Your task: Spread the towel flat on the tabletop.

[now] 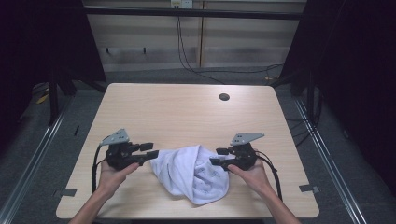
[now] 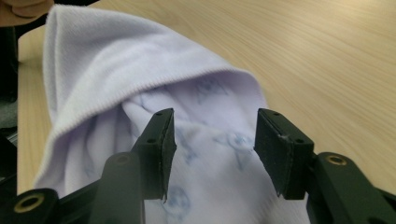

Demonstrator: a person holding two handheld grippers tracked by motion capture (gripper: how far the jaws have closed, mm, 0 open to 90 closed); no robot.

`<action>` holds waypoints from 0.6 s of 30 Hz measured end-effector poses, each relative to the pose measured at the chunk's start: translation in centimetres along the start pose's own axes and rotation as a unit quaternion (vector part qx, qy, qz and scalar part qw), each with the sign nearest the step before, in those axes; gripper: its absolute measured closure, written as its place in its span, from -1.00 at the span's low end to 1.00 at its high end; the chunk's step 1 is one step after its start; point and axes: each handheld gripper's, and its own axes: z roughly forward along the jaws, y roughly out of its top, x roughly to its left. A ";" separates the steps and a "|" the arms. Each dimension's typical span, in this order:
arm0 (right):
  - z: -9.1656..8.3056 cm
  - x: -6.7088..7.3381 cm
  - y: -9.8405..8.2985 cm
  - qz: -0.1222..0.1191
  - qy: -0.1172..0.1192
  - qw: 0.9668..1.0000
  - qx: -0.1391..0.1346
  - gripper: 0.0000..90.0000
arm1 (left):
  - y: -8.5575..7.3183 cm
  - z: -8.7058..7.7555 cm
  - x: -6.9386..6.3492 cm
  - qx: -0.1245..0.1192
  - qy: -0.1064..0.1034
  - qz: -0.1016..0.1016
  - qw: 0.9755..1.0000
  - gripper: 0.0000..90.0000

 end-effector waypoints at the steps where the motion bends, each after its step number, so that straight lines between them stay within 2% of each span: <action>1: 0.0 0.0 0.0 0.000 0.000 1.000 0.000 0.06 | 0.0 0.0 0.0 0.000 0.000 0.000 1.000 0.24; 2: -0.2 -0.5 -0.8 0.014 -0.004 1.000 0.000 -0.02 | 0.5 1.9 0.3 0.015 -0.014 -0.009 1.000 0.25; 3: -0.2 -0.5 -0.8 0.014 -0.004 1.000 0.000 -0.02 | 0.5 1.9 0.3 0.015 -0.014 -0.009 1.000 0.23; 4: -0.1 -0.7 -1.2 0.018 0.001 1.000 0.005 -0.05 | 0.6 2.9 0.4 0.027 -0.021 -0.008 0.999 0.23; 7: 0.7 0.0 -1.9 0.004 0.009 1.000 0.023 -0.18 | 0.3 5.6 0.2 0.063 -0.028 0.000 0.998 0.05; 8: 1.2 0.7 -2.2 -0.003 0.019 0.999 0.031 -0.23 | 0.0 6.1 -0.2 0.068 -0.015 0.007 0.998 -0.09; 9: 1.5 1.1 -2.5 -0.009 0.020 0.999 0.040 -0.26 | -0.7 6.8 -0.9 0.095 -0.025 0.017 0.995 -0.05; 10: 1.7 1.5 -2.7 -0.017 0.018 0.998 0.049 -0.26 | -1.1 6.9 -1.2 0.104 -0.027 0.022 0.994 -0.02; 11: 1.7 1.5 -2.7 -0.017 0.018 0.998 0.049 -0.26 | -1.1 6.9 -1.2 0.104 -0.027 0.022 0.994 0.06; 12: 2.2 2.1 -3.3 -0.032 0.007 0.997 0.072 -0.17 | -1.6 6.8 -1.5 0.107 -0.042 0.029 0.993 0.26; 13: 2.2 2.1 -3.3 -0.032 0.007 0.997 0.072 -0.17 | -1.6 6.8 -1.5 0.107 -0.042 0.029 0.993 0.30; 14: 2.6 2.6 -3.6 -0.055 -0.022 0.995 0.079 0.02 | -1.7 6.5 -1.6 0.112 -0.050 0.053 0.991 0.45; 15: 2.6 2.6 -3.6 -0.055 -0.022 0.995 0.079 0.02 | -1.7 6.5 -1.6 0.112 -0.050 0.053 0.991 0.55; 16: 2.5 2.6 -3.2 -0.055 -0.047 0.994 0.079 0.60 | -1.8 6.3 -1.6 0.111 -0.052 0.056 0.991 0.61; 17: 2.5 2.6 -3.2 -0.055 -0.047 0.994 0.079 0.60 | -1.8 6.1 -1.5 0.107 -0.056 0.052 0.991 0.61; 18: 2.4 2.4 -3.1 -0.044 -0.044 0.995 0.074 0.79 | -1.9 5.9 -1.4 0.102 -0.062 0.045 0.992 0.65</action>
